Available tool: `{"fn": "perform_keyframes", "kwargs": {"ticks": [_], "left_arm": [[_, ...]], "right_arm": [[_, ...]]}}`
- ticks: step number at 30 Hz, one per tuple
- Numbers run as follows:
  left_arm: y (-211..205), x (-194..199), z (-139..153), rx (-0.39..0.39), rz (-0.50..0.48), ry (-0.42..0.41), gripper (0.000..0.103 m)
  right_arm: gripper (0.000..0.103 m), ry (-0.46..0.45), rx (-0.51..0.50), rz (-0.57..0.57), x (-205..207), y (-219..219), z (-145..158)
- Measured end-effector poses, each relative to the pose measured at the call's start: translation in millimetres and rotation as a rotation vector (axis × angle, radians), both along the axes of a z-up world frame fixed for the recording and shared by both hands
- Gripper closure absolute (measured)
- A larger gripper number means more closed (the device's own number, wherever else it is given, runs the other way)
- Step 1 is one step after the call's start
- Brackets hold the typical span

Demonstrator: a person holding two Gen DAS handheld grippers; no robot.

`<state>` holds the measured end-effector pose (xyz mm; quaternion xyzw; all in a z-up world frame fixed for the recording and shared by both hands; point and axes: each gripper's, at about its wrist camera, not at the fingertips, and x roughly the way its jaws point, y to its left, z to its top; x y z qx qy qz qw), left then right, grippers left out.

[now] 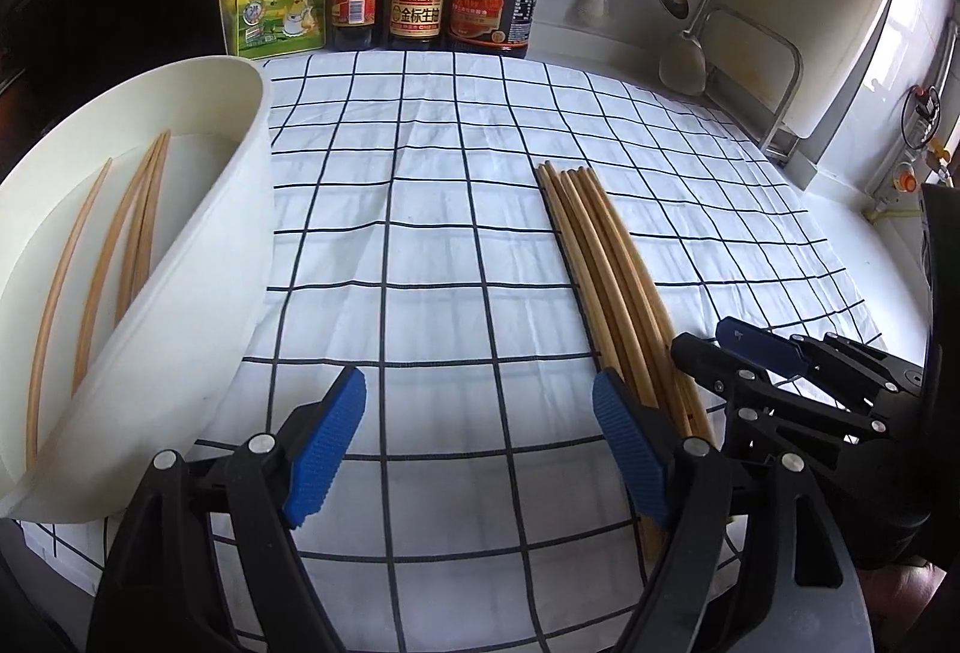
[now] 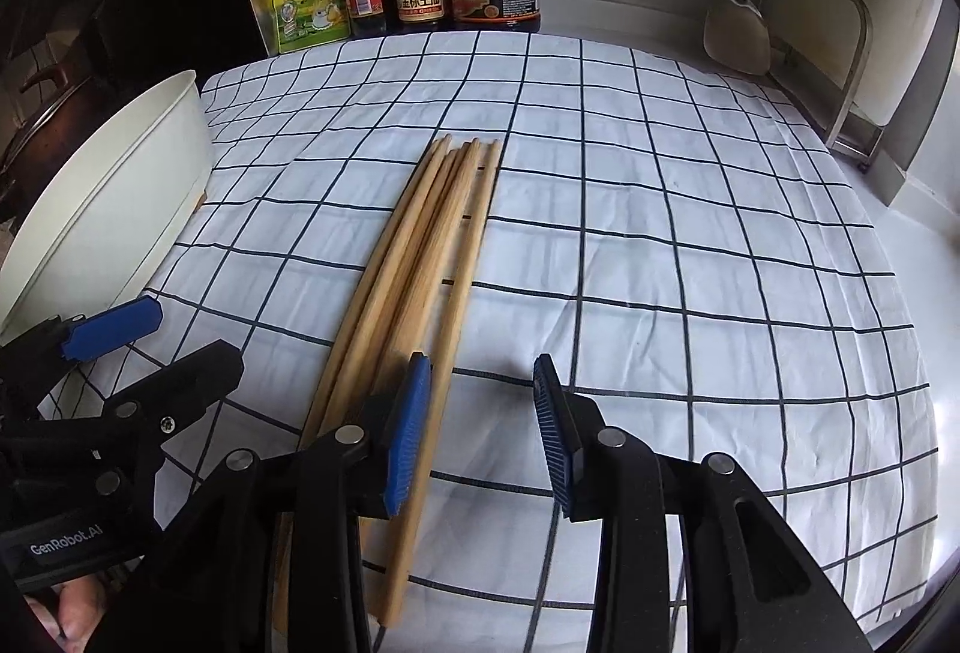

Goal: Organize utensils
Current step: 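Position the left tool over a chopstick while the right tool lines up on another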

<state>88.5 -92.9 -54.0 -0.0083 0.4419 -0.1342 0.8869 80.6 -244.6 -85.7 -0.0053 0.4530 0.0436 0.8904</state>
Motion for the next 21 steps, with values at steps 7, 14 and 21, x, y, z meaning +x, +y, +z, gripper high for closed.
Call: {"fn": "perform_keyframes", "kwargs": {"ticks": [7,14,21], "left_arm": [[-7.0,0.7,-3.7,-0.01,-0.013,0.017,0.026],[-16.8,2.6,-7.9,0.005,-0.025,0.024,0.026],[-27.6,8.2,-14.4,0.037,-0.026,0.031,0.026]], "right_arm": [[0.069,-0.004,0.013,-0.034,-3.4,-13.4,-0.6],[0.069,-0.009,0.028,-0.068,-6.5,-26.6,-1.2],[0.069,-0.018,0.017,-0.122,-13.7,-41.8,-0.9]]}}
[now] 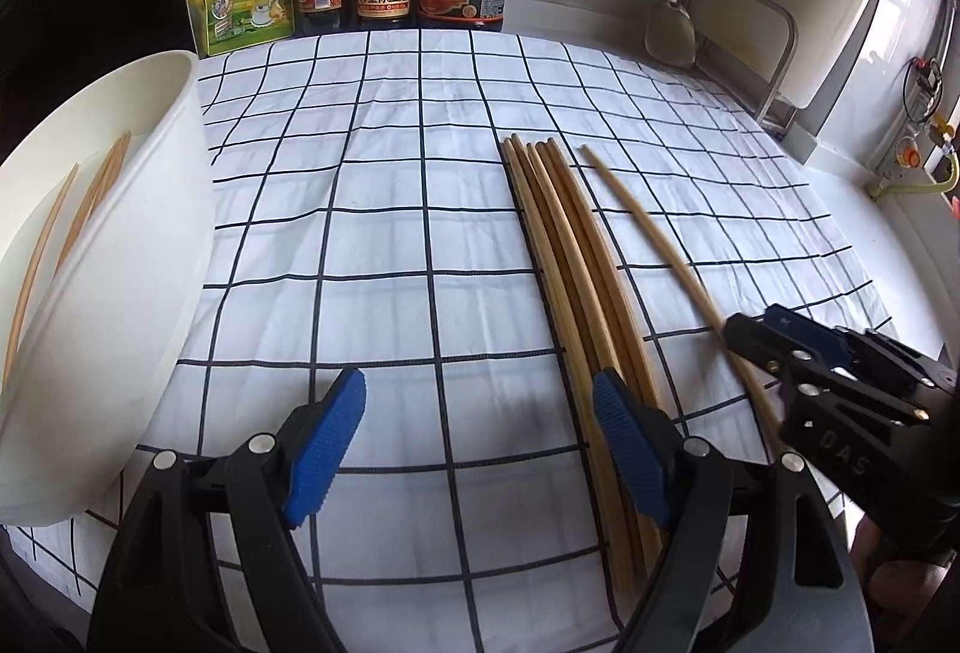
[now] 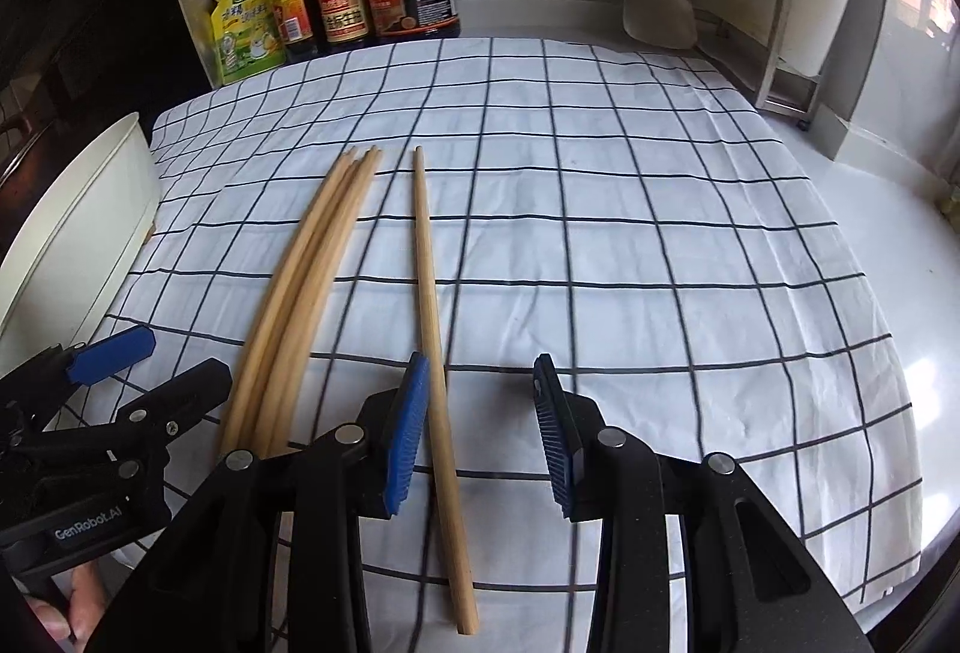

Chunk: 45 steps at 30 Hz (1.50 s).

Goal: Organize utensils
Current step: 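Position the left tool over a chopstick while the right tool lines up on another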

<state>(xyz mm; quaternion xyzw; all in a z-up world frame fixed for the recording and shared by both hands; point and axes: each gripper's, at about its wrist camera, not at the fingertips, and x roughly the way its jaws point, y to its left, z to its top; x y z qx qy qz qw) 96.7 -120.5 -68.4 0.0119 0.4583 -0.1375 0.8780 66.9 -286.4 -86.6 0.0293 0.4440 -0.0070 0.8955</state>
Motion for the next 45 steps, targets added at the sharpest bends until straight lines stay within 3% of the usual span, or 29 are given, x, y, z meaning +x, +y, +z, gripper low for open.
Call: {"fn": "perform_keyframes", "kwargs": {"ticks": [6,13,18,30,35,38,40,41,43,45], "left_arm": [[-4.6,2.7,-2.4,0.026,0.002,-0.004,0.025],[-3.4,5.6,-4.2,0.051,0.024,-0.001,0.017],[-5.8,13.8,-7.5,0.109,0.036,0.004,0.017],[-11.6,29.3,-8.3,0.127,0.052,0.012,0.013],[-15.1,27.9,-6.7,0.113,0.037,0.0,0.028],[-18.8,22.5,-4.8,0.108,0.017,-0.017,0.045],[-21.2,19.4,-3.4,0.104,0.005,-0.025,0.065],[-22.2,18.5,-3.0,0.103,0.002,-0.027,0.07],[-23.0,17.5,-2.2,0.103,-0.006,-0.027,0.094],[-21.4,18.2,-2.0,0.095,-0.01,-0.02,0.096]], "right_arm": [[0.069,-0.002,0.014,-0.011,-2.1,-7.8,0.9],[0.068,0.003,0.01,0.003,-0.5,-3.6,0.1],[0.068,0.005,-0.009,0.012,1.3,-1.0,-0.7],[0.068,-0.009,-0.071,0.044,10.0,9.0,-4.2],[0.075,-0.02,-0.091,0.08,11.5,16.1,-5.0],[0.082,-0.024,-0.093,0.093,10.8,18.6,-5.3],[0.096,-0.024,-0.095,0.094,10.2,18.8,-5.3],[0.096,-0.024,-0.094,0.091,10.3,18.0,-5.3],[0.097,-0.025,-0.066,0.087,10.7,13.7,-4.9],[0.097,-0.025,-0.04,0.079,10.6,10.4,-4.4]]}}
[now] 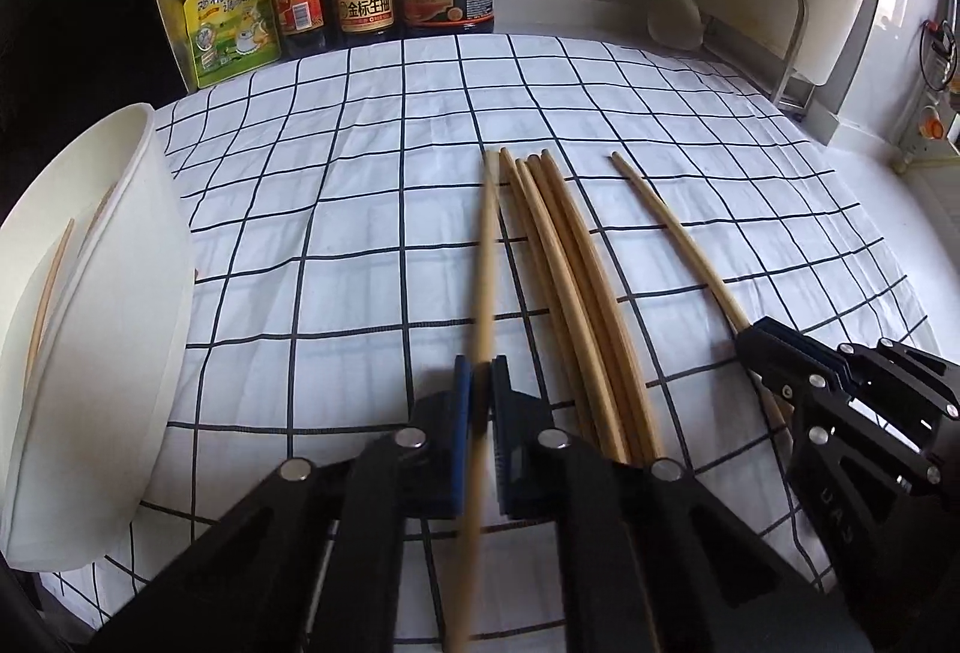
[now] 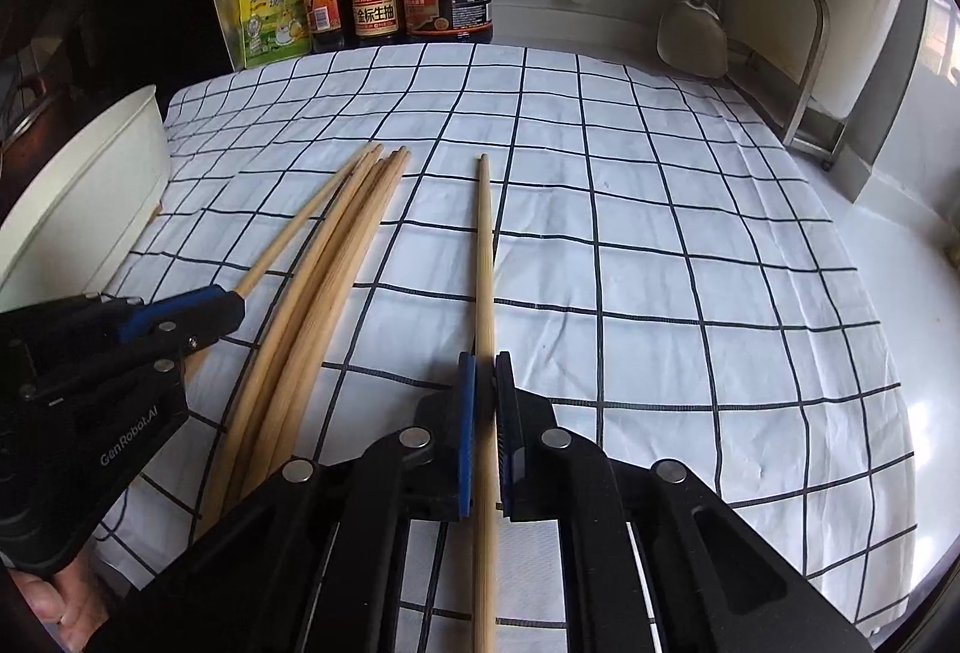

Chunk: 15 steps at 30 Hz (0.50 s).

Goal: Organize utensils
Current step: 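Position the left tool over a chopstick while the right tool lines up on another, then close the left tool on a chopstick while the right tool grasps another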

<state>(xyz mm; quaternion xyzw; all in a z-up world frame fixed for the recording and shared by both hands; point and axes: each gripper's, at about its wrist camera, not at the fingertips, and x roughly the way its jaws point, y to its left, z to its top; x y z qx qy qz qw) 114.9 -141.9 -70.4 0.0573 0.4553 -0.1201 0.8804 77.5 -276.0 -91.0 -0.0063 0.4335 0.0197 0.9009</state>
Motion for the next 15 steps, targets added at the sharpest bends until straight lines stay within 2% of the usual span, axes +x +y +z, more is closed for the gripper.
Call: {"fn": "perform_keyframes", "kwargs": {"ticks": [7,15], "left_arm": [[6.6,-2.1,4.6,-0.033,-0.004,0.017,0.096],[13.4,-10.6,28.4,-0.072,-0.028,-0.008,0.096]], "right_arm": [[0.097,-0.001,0.088,-0.026,-2.8,-10.5,4.1],[0.097,-0.043,0.127,-0.052,-13.9,-11.2,22.2]]}}
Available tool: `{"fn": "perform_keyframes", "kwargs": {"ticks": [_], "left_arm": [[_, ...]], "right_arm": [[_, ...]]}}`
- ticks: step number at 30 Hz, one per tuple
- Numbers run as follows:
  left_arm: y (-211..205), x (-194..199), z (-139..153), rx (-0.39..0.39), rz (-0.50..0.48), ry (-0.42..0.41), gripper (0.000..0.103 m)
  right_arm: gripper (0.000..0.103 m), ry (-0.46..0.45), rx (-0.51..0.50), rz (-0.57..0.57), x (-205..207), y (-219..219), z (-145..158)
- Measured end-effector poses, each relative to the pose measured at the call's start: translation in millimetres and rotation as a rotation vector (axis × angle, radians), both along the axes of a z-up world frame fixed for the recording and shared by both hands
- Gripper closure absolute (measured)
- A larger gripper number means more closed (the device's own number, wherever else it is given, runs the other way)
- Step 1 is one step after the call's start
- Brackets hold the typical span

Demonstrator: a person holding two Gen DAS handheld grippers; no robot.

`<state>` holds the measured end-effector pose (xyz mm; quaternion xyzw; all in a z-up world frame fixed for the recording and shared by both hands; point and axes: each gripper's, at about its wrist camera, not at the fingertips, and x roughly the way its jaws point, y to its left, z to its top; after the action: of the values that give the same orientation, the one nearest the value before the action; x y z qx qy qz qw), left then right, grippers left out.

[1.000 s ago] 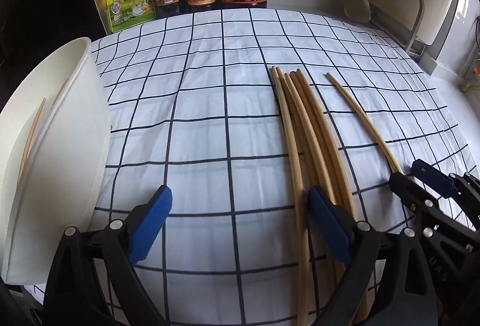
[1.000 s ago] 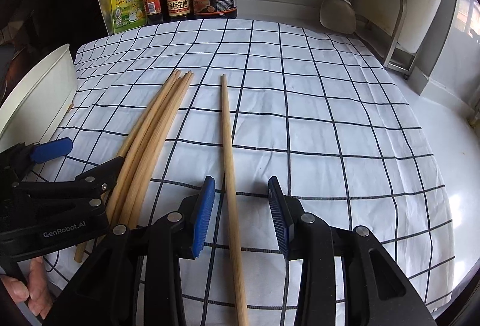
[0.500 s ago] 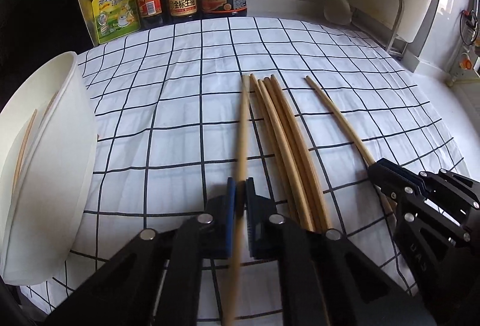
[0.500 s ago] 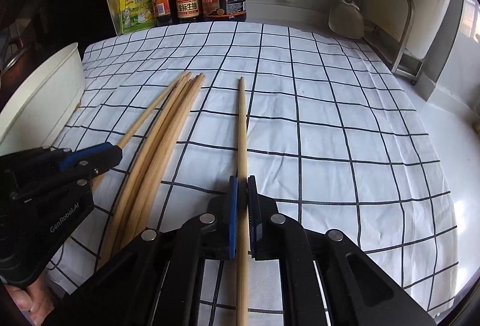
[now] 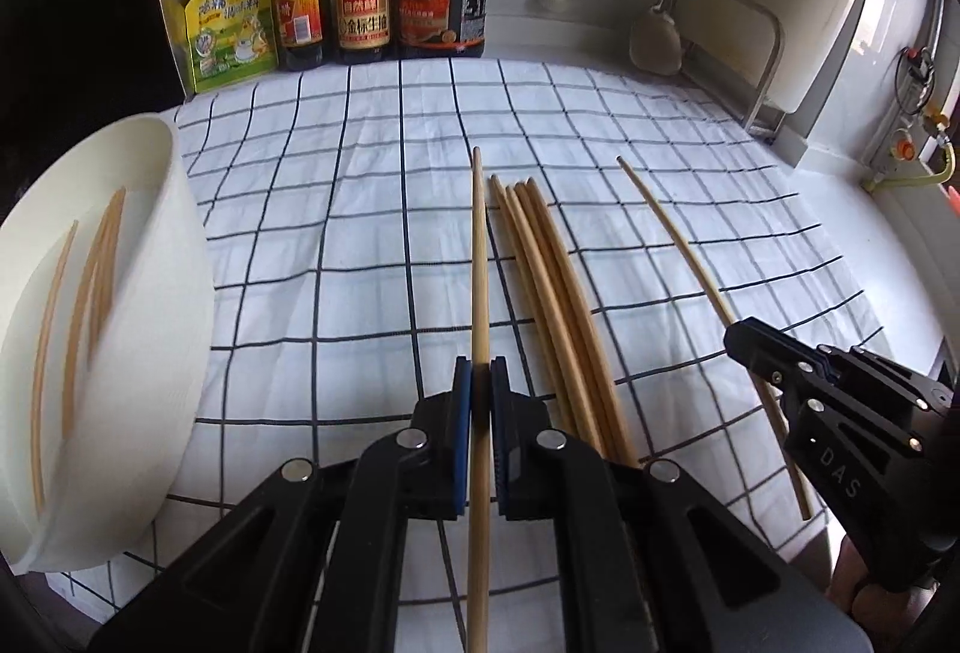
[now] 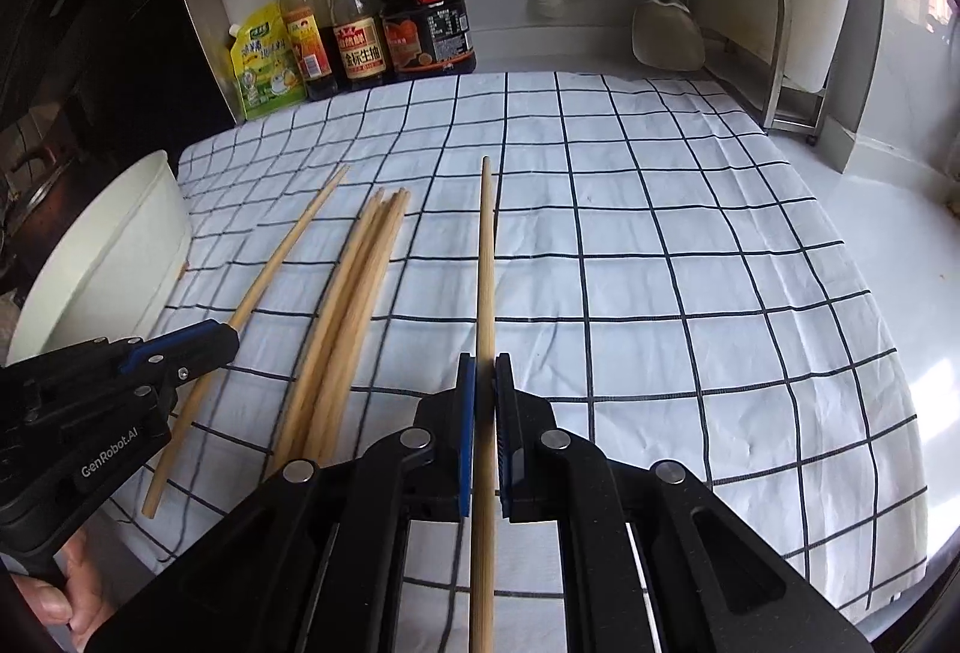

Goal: Organize utensils
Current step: 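Close the left tool on a chopstick while the right tool grasps another, then carry the left tool's chopstick over the basin while the right tool carries its own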

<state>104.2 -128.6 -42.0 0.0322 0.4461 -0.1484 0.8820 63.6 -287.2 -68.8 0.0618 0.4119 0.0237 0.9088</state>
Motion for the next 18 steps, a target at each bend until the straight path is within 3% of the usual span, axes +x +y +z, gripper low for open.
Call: {"fn": "perform_keyframes", "kwargs": {"ticks": [9,18], "left_arm": [[29.7,-15.6,34.3,-0.053,0.003,-0.059,0.096],[79.4,-30.5,73.9,-0.144,0.016,-0.127,0.096]], "right_arm": [[0.097,-0.061,0.036,-0.035,-19.3,14.6,31.1],[0.097,-0.137,-0.007,-0.01,-28.0,57.5,73.8]]}}
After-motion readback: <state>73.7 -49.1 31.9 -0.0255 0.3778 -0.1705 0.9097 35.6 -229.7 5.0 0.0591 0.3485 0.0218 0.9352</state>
